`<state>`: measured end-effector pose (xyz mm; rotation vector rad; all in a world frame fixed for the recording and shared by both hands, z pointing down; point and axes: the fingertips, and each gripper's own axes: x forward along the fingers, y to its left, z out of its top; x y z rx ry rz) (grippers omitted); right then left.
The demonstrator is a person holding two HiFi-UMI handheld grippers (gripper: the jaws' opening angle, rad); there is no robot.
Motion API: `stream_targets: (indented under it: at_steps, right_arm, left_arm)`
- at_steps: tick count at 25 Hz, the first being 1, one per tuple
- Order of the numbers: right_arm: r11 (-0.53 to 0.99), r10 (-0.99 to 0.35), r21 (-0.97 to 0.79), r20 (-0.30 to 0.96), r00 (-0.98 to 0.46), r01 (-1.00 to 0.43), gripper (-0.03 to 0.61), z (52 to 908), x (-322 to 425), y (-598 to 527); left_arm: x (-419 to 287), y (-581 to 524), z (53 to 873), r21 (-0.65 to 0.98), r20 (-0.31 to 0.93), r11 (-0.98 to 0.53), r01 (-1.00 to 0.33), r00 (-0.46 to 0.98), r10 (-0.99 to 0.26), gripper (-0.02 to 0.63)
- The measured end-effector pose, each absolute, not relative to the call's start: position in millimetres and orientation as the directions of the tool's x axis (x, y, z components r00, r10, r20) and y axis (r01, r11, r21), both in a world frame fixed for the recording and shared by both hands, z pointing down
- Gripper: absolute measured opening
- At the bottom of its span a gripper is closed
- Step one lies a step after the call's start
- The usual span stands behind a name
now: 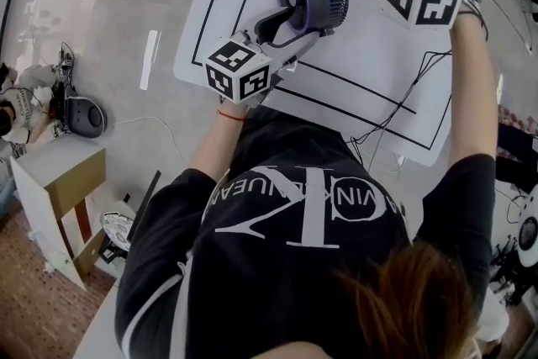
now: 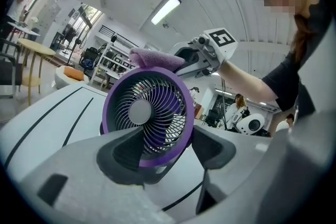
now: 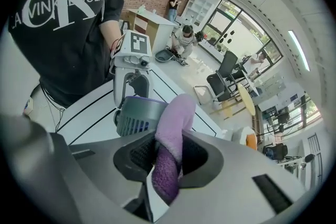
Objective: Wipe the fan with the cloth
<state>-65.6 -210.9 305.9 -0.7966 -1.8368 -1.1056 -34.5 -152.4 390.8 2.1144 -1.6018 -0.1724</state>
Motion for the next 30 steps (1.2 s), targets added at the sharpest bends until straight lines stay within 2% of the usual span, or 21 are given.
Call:
stream_targets:
  at_steps: [9, 14, 17, 23, 30]
  right_arm:
    - [0.363, 0.034, 0.487, 0.845, -0.534, 0.794, 0.095, 311, -28, -190]
    - [0.405, 0.021, 0.517, 0.819, -0.573, 0.754, 0.097, 317, -10, -181]
    - [0.428, 0.01, 0.532, 0.806, -0.592, 0.731, 0.097, 324, 1, -175]
    - [0.417, -0.042, 0.581, 0.78, -0.624, 0.699, 0.097, 335, 12, -165]
    - [0.41, -0.091, 0.599, 0.777, -0.623, 0.688, 0.097, 355, 22, -155]
  left_arm:
    - [-32, -152, 400, 0.479, 0.196, -0.127, -0.869, 0.247, -0.949, 0.27]
    - [-32, -148, 401, 0.459, 0.212, -0.066, -0.886, 0.181, -0.96, 0.264]
    - [-22, -139, 400, 0.397, 0.207, -0.057, -0.916, 0.15, -0.967, 0.172]
    - [-26, -111, 398, 0.405, 0.178, 0.001, -0.914, 0.078, -0.981, 0.158]
    - [-16, -88, 399, 0.379, 0.197, 0.017, -0.925, 0.063, -0.978, 0.158]
